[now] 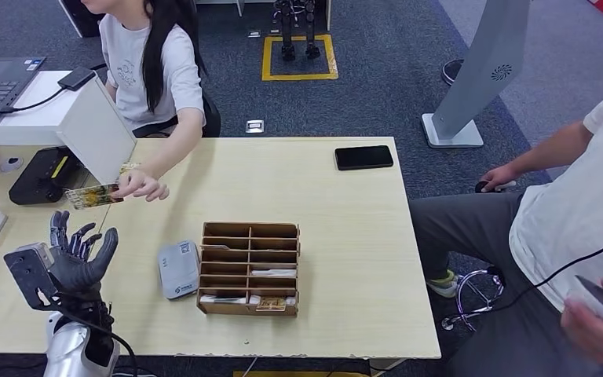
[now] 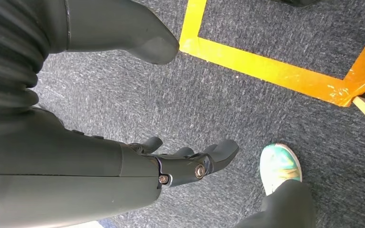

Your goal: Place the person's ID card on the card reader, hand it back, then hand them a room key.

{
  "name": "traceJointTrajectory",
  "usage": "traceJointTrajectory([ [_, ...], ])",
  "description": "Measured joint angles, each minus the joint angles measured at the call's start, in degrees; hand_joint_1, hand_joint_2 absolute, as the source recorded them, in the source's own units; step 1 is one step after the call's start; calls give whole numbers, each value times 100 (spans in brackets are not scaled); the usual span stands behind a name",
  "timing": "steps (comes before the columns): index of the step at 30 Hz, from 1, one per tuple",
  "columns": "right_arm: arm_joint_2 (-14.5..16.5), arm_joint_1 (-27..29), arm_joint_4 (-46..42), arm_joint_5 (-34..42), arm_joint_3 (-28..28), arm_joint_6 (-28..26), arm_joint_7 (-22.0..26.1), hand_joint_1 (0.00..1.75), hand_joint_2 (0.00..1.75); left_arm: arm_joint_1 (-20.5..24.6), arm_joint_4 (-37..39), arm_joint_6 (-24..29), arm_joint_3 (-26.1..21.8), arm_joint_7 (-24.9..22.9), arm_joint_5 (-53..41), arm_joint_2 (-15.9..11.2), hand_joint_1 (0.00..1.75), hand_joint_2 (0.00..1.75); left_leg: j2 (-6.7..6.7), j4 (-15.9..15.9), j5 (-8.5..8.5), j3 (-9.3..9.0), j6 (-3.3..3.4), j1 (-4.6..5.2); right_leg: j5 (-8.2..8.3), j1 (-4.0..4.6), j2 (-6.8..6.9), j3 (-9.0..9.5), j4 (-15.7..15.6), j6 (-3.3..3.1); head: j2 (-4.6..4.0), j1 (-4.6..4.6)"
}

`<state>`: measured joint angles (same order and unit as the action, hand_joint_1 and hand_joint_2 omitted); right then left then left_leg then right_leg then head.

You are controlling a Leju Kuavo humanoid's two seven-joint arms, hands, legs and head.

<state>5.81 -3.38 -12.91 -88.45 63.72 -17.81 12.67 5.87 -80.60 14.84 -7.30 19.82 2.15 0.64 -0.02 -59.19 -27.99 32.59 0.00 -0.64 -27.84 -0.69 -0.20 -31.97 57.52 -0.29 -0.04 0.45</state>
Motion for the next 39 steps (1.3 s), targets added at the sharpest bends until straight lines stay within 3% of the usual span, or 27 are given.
traceJointTrajectory([
  [13,0,9,2,9,1,-12,1,0,175,-109,-76,-151,2,5,10,-114,0,175,0,0,0,1,0,0,0,0,0,0,0,0,0,1],
  [18,0,13,2,32,1,27,68,0,175,-276,-349,-192,164,544,-1090,-204,0,175,0,0,0,0,0,0,0,0,0,0,0,0,0,0],
  [21,-2,17,0,28,1,127,77,0,175,-485,-766,-390,656,1020,-2524,-431,0,175,0,-1,0,1,0,1,0,0,0,-2,0,0,0,1],
  [25,-9,19,-3,38,4,190,132,0,175,-652,-1265,-167,1443,1407,-3812,-650,0,175,0,-1,-1,2,0,2,0,-1,0,-3,-1,1,0,1],
  [29,-11,10,-5,45,10,225,169,0,175,-723,-1557,85,2322,1526,-4371,-819,0,175,0,-1,-1,2,1,2,0,-1,1,-2,-1,1,0,0],
  [32,-14,7,-5,26,10,230,144,0,175,-728,-1637,580,2876,1417,-4867,-920,0,175,0,-2,0,1,1,2,1,-1,1,-1,-1,1,0,0],
  [35,-21,6,-5,24,10,238,131,0,175,-729,-1659,972,3219,1329,-5100,-978,0,175,0,-2,0,1,1,1,1,-1,1,-1,-1,1,0,0],
  [39,-31,5,-6,24,10,238,131,0,175,-731,-1677,1034,3458,1315,-5150,-1027,0,175,0,-1,0,1,0,0,1,-1,1,-1,-1,1,0,0],
])
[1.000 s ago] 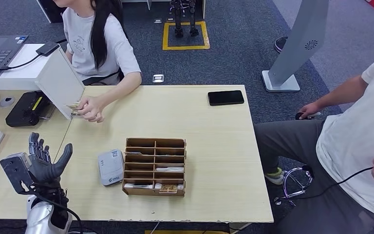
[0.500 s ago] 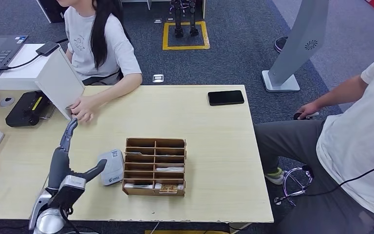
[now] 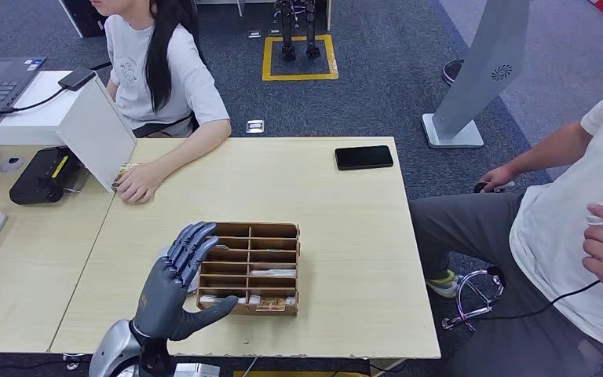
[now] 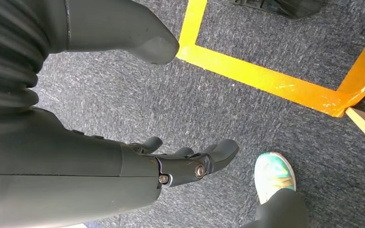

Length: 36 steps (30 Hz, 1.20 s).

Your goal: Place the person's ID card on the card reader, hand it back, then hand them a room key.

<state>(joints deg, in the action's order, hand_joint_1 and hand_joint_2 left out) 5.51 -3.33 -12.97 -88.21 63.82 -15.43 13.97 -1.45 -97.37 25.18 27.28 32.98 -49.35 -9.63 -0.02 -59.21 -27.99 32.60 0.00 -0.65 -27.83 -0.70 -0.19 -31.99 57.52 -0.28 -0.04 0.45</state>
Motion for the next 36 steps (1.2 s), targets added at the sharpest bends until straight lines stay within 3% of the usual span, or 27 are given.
traceJointTrajectory([
  [20,-15,0,-1,-2,0,-1,1,0,175,0,-11,33,222,-30,-87,-88,0,175,0,0,0,1,0,1,0,0,0,0,0,0,0,1],
  [27,-15,-22,1,-25,0,14,-10,0,175,6,570,836,515,-672,-1545,-175,0,175,-1,0,0,1,0,1,0,0,-1,0,0,1,0,0],
  [36,-15,-34,1,-26,-2,11,5,0,175,55,1313,1067,731,-984,-1927,-345,0,175,0,0,0,1,0,1,0,0,-1,0,0,0,0,1],
])
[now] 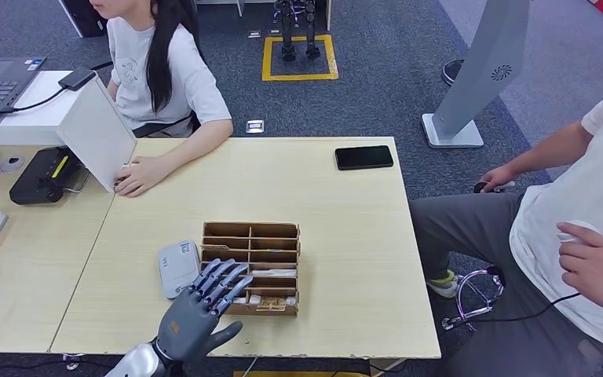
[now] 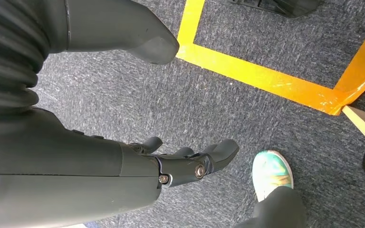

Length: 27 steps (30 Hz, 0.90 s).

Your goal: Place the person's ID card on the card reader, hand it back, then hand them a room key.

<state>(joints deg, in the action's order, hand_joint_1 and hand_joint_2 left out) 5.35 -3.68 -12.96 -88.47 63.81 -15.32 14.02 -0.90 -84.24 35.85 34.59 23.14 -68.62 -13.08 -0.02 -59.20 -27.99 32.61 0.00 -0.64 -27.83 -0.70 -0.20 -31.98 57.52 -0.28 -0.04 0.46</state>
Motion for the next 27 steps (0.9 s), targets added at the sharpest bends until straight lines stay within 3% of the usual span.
traceJointTrajectory([
  [20,0,-8,0,-1,-5,-2,-2,0,175,15,362,32,57,-88,-55,-82,0,175,0,0,0,0,0,0,0,0,0,0,0,0,0,0],
  [27,0,-8,0,5,-7,-5,-5,0,175,27,455,136,57,-492,-301,-121,0,175,0,0,0,0,0,0,0,0,0,0,0,0,0,0],
])
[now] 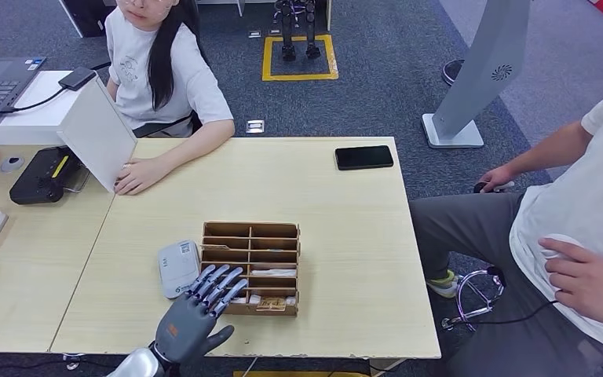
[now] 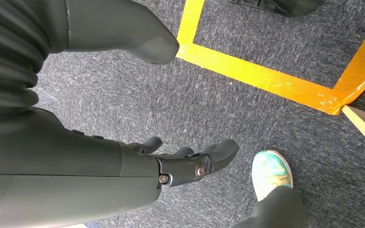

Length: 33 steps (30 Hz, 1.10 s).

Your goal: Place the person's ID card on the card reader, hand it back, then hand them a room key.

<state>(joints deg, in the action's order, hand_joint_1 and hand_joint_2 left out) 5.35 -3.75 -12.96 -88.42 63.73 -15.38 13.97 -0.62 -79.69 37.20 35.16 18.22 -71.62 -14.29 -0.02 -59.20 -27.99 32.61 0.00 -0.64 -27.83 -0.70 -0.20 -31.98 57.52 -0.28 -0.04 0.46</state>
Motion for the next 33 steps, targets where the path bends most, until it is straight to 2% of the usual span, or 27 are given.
traceJointTrajectory([
  [6,0,5,0,5,0,-14,1,0,175,18,83,67,-53,-286,-89,-7,0,175,0,0,0,0,0,0,0,0,0,0,0,0,0,0],
  [33,0,8,0,5,0,-16,-18,0,175,18,246,61,-193,-430,-158,-3,0,175,0,0,0,0,0,0,0,0,0,0,0,0,0,-1],
])
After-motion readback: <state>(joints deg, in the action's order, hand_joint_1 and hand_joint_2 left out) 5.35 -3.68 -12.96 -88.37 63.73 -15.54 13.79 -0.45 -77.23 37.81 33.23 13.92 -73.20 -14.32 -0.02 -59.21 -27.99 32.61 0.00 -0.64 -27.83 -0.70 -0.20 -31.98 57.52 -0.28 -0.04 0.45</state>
